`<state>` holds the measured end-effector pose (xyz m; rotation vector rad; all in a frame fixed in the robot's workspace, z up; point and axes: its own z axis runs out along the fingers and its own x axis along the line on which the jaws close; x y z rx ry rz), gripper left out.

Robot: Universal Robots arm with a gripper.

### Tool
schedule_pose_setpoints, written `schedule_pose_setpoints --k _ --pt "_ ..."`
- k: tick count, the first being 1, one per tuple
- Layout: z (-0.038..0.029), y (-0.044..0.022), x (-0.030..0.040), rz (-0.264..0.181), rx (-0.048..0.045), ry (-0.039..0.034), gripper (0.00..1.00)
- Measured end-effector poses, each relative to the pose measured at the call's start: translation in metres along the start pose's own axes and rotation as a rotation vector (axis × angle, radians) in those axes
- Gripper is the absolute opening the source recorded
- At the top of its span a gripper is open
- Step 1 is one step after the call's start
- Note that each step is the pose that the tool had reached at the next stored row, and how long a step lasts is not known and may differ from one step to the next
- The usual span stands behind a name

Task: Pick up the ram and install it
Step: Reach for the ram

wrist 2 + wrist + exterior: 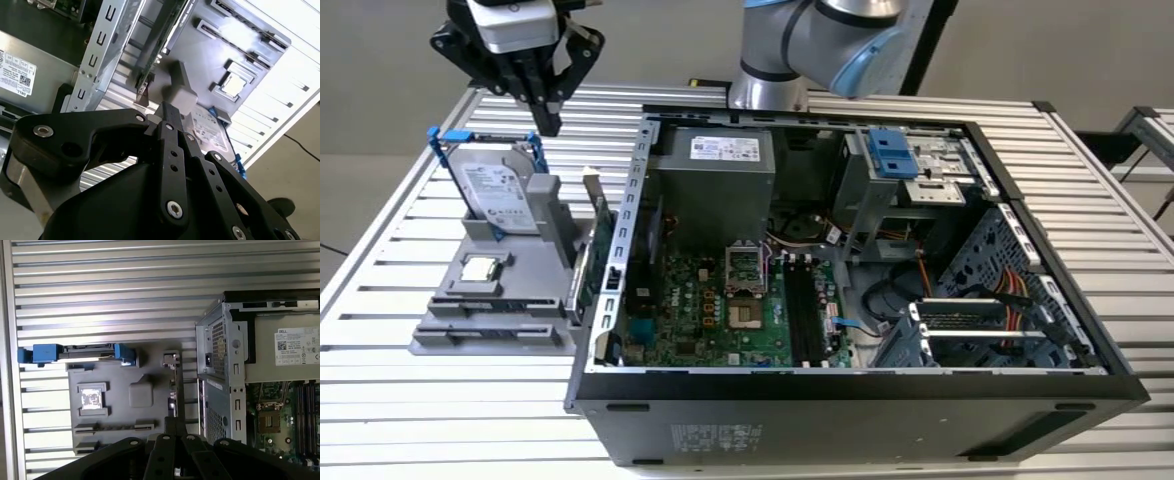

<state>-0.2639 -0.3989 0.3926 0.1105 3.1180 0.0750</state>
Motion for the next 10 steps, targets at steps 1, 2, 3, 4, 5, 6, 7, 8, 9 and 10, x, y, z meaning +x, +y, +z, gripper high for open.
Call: schedule_pose_setpoints --k 1,2,3,4,5,6,7,8,9,10 --pt "0.0000 -0.0001 0.0009 0.000 -0.0001 -0.0001 0.00" --pt "0.0000 -0.0001 0.0017 0.000 0.0000 0.0000 0.00" --pt "-0.0001 -0.0002 0.0025 0.000 0.0000 0.0000 0.00" --pt "-0.0001 -0.0003 0.0033 0.000 0.0000 0.0000 0.00" --pt "-0.0001 -0.0003 0.0041 0.000 0.0000 0.0000 0.00" --pt "-0.0001 -0.0004 0.0049 0.000 0.0000 0.0000 0.00" --pt "-0.0001 -0.0004 0.0057 0.000 0.0000 0.0000 0.00" --pt "-0.0002 -0.0005 0.0065 0.000 0.0000 0.0000 0.00" --pt "-0.0002 -0.0005 0.0073 0.000 0.0000 0.0000 0.00" --pt "-0.0001 -0.0006 0.0082 0.000 0.0000 0.0000 0.00"
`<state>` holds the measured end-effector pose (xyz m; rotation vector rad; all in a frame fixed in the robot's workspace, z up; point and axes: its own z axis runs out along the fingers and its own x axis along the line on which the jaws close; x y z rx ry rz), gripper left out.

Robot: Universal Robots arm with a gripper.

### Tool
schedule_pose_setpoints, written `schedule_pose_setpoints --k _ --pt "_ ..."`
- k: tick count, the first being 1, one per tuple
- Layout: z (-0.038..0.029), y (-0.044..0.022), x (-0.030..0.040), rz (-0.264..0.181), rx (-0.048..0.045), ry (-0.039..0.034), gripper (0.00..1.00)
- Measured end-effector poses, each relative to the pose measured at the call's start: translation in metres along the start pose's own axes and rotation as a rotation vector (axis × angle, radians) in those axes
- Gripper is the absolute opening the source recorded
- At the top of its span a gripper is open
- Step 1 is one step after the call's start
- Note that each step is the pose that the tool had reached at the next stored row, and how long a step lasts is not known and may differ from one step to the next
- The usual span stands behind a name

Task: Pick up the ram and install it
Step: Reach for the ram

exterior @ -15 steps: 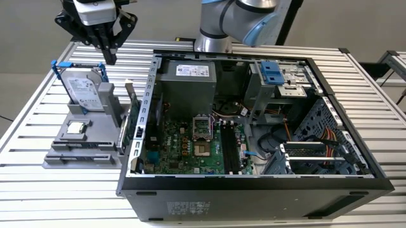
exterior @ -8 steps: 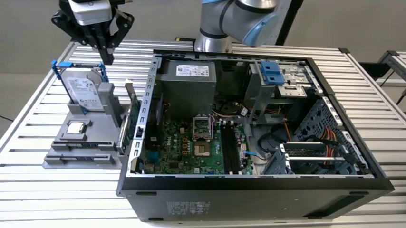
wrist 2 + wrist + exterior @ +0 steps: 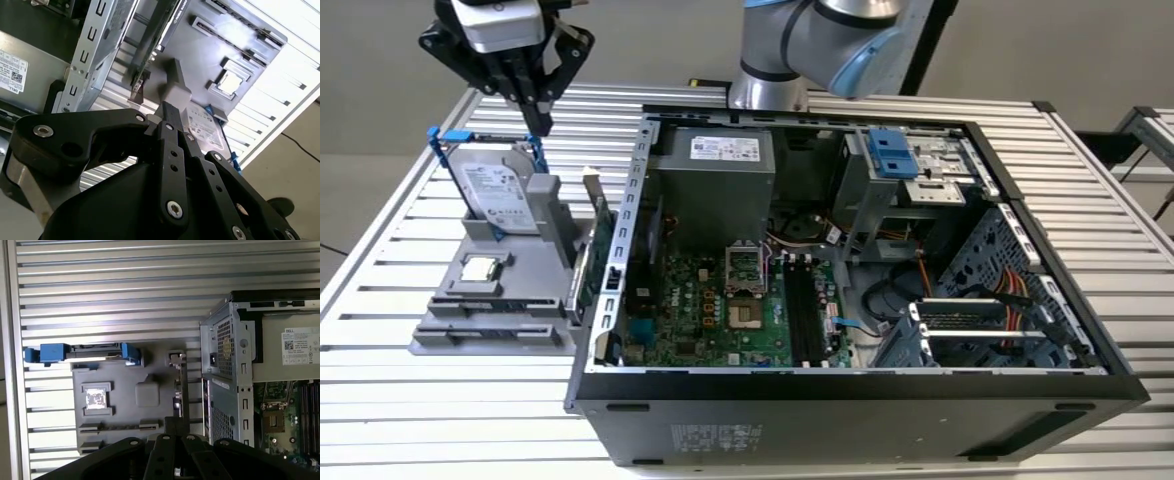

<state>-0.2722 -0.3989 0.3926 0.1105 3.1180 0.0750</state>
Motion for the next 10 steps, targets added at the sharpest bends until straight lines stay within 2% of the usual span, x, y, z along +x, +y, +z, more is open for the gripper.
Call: schedule_pose_setpoints --k 10 --pt "-0.0003 -0.0008 0.0113 0.000 0.0000 0.0000 0.00"
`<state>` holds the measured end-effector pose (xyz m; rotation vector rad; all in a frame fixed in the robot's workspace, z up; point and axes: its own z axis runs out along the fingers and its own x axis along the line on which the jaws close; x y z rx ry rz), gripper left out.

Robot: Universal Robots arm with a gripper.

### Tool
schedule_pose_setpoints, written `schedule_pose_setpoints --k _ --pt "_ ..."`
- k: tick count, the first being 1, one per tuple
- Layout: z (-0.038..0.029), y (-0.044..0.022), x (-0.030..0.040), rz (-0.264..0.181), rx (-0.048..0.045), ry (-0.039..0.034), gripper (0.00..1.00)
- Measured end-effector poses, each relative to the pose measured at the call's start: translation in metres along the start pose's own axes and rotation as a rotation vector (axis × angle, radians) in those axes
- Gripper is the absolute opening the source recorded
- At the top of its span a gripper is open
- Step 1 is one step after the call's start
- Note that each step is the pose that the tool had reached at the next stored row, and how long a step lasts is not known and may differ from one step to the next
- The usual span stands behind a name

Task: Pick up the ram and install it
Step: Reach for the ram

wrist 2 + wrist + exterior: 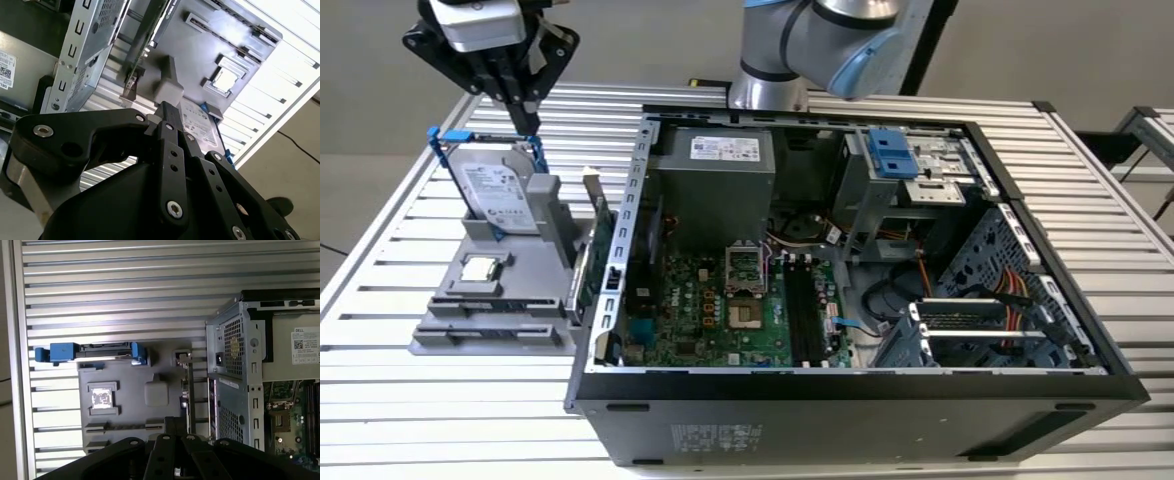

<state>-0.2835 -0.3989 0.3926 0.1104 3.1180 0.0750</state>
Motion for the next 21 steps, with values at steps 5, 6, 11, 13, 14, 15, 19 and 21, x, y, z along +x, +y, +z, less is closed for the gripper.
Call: schedule_pose_setpoints --k 5,6,11,13,14,15,19,21 --pt "-0.0001 -0.0004 0.0054 0.000 0.0000 0.0000 0.00" --pt "-0.0001 -0.0004 0.0064 0.000 0.0000 0.0000 0.00" --pt "-0.0002 -0.0008 0.0110 0.000 0.0000 0.0000 0.00" --pt "-0.0003 -0.0009 0.0125 0.000 0.0000 0.0000 0.00" --pt "-0.0003 -0.0009 0.0133 0.000 0.0000 0.0000 0.00" --pt "-0.0002 -0.0010 0.0141 0.000 0.0000 0.0000 0.00" --pt "0.0002 -0.0013 0.0177 0.000 -0.0001 -0.0001 0.00" --pt "0.0003 -0.0014 0.0196 0.000 0.0000 0.0000 0.00"
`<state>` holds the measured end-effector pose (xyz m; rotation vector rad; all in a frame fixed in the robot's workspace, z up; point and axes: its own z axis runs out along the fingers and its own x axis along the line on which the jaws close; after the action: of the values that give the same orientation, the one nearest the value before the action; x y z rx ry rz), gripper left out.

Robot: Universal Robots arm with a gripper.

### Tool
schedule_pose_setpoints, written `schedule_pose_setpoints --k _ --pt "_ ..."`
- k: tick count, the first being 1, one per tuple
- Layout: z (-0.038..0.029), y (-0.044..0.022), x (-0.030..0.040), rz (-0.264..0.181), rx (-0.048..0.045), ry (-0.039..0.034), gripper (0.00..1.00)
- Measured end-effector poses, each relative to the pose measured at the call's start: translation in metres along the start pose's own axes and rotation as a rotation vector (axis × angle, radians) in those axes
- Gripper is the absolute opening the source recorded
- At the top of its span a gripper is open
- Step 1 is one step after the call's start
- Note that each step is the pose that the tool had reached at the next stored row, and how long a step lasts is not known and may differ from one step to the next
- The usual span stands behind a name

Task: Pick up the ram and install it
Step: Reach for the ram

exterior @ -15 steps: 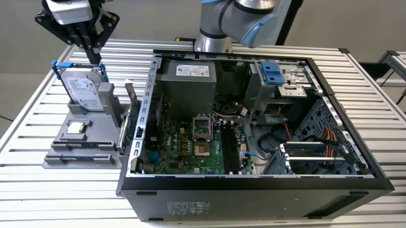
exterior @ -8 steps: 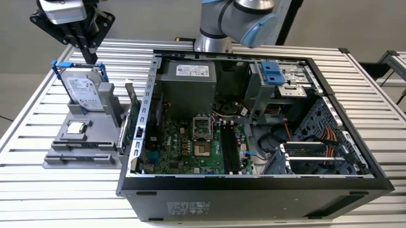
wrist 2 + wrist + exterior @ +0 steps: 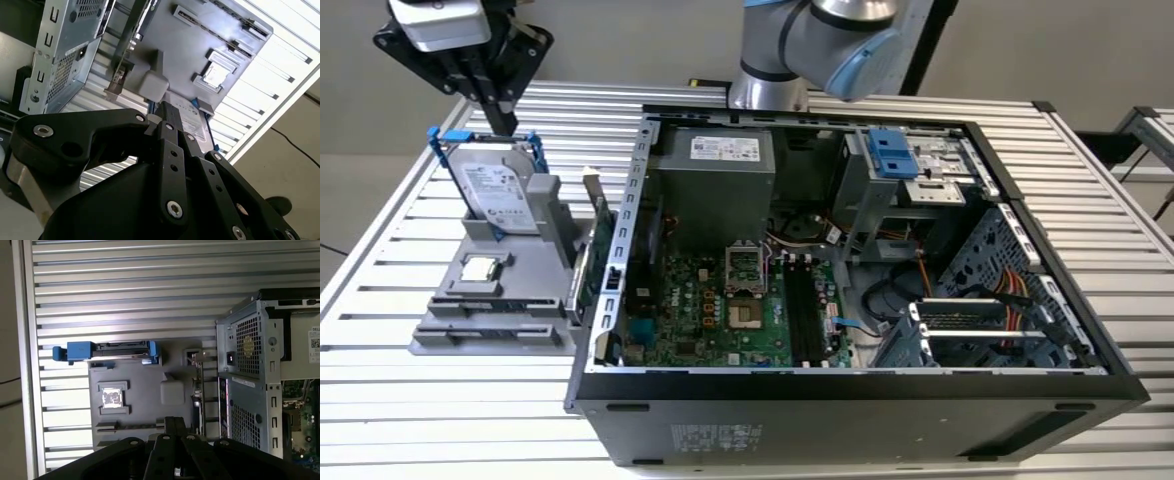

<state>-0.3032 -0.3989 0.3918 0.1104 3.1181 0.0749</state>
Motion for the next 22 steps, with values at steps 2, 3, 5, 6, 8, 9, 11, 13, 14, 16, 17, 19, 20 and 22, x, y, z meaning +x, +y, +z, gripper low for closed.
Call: schedule_pose_setpoints --k 2,3,5,6,8,9,11,13,14,16,17,19,20,22 --pt "0.0003 -0.0001 0.0019 0.000 0.0000 0.0000 0.00" --pt "0.0004 -0.0002 0.0027 0.000 -0.0001 -0.0001 0.00" --pt "0.0007 -0.0003 0.0039 0.000 -0.0001 -0.0001 0.00" --pt "0.0008 -0.0004 0.0047 0.000 0.0000 0.0000 0.00" --pt "0.0012 -0.0005 0.0065 0.000 0.0000 0.0000 0.00" --pt "0.0014 -0.0006 0.0076 0.000 0.0000 0.0000 0.00" --pt "0.0019 -0.0008 0.0101 0.000 0.0000 -0.0002 0.00" --pt "0.0023 -0.0010 0.0127 0.000 0.0000 -0.0003 0.00" --pt "0.0025 -0.0011 0.0138 0.000 -0.0001 -0.0003 0.00" --pt "0.0029 -0.0012 0.0158 0.000 -0.0001 -0.0004 0.00" --pt "0.0031 -0.0013 0.0167 0.000 0.0000 -0.0004 0.00" --pt "0.0036 -0.0015 0.0182 0.000 -0.0001 -0.0004 0.00" --pt "0.0038 -0.0015 0.0191 0.000 -0.0001 -0.0004 0.00" --pt "0.0041 -0.0017 0.0208 0.000 -0.0001 -0.0004 0.00"
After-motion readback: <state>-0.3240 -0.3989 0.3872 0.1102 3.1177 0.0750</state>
